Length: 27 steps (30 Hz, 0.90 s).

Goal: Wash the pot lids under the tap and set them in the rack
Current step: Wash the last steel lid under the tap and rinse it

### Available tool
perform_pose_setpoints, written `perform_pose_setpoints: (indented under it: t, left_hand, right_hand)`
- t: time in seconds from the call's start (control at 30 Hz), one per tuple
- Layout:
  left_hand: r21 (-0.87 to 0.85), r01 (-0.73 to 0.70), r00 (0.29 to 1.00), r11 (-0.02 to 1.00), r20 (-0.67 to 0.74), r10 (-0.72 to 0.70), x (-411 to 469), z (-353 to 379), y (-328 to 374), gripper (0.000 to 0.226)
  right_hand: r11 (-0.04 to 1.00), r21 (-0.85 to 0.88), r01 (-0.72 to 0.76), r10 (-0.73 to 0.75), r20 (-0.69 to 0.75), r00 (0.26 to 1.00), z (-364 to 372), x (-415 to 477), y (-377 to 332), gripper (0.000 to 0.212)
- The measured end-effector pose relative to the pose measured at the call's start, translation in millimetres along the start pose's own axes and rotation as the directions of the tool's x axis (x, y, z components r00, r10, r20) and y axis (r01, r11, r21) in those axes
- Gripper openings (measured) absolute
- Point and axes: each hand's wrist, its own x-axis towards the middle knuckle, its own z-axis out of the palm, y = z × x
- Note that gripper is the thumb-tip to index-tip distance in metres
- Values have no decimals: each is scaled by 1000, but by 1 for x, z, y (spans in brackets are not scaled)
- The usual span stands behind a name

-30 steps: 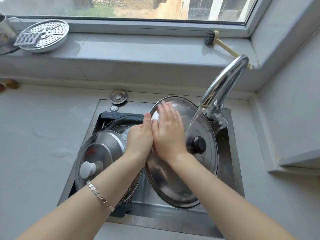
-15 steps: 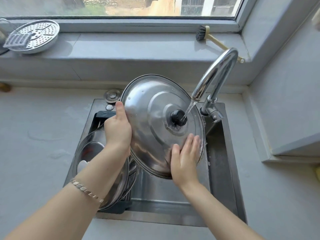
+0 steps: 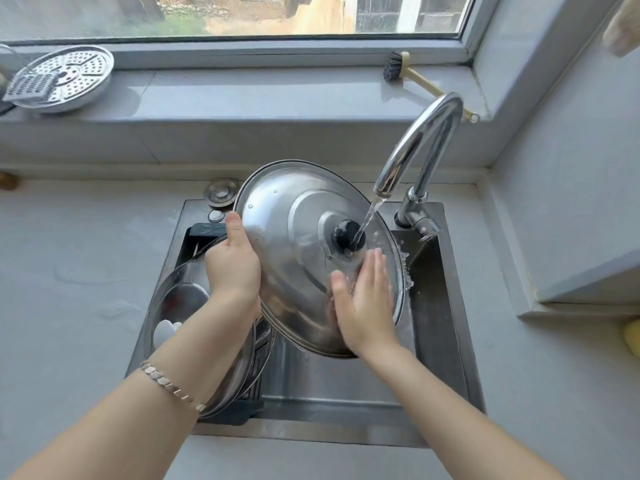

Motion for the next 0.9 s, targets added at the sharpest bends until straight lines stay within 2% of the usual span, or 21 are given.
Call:
perform_pose_setpoints:
  t: [0.07,0.1,0.2,0.27,0.37,0.4,0.47,0.57,0.67,0.77,0.83,0.9]
  left_hand:
    - [0,3,1000,1000,-2,-3,1,-2,1,52]
    - [-2,9,1000,1000,4,-9,2,-3,1,52]
    - [-43,48,999,998,17,-47,5,-4,0,51]
    - [-52,64,997,997,37,-62,7,-6,-1,51]
    - [-28,58,996,998,70,-56,9,-11,-3,51]
    - [-30,59,995,998,84,-56,8,-13,-4,51]
    - [-40,74,991,997,116,-68,6,-15,-4,50]
    - [20,61,984,998,166,-64,0,-15,-4,49]
    - [110,30,967,993,249,-56,-2,-13,-9,52]
    - [145,29,956,989,284,-70,-3,-9,-13,54]
    - [156,18,960,988,272,-60,-6,-8,-11,52]
    - [147,15,968,989,245,-51,-6,-9,-9,52]
  right_hand:
    - [987,82,-142,145,-30,989,-8,17,11,74]
    - [988,75,-135,138,-36,990,-8,15,11,73]
    - [996,-22,92,-92,1,996,3,-12,2,82]
    - [989,-9,146,-146,-16,989,2,-14,9,82]
    - [986,163,-12,25,-73,997,-10,23,27,72]
    - [974,218,-63,72,-37,997,-15,36,32,68]
    - [965,248,-86,76,49,996,-24,58,39,55]
    - [962,260,81,-111,102,989,-34,81,29,47]
    - [889,384,250,-336,174,926,-43,86,-1,50]
    - [873,307,378,-455,237,858,-46,85,-12,48]
    - [897,294,329,-398,218,891,-47,86,0,46]
    - [951,268,154,-210,196,958,-45,82,20,44]
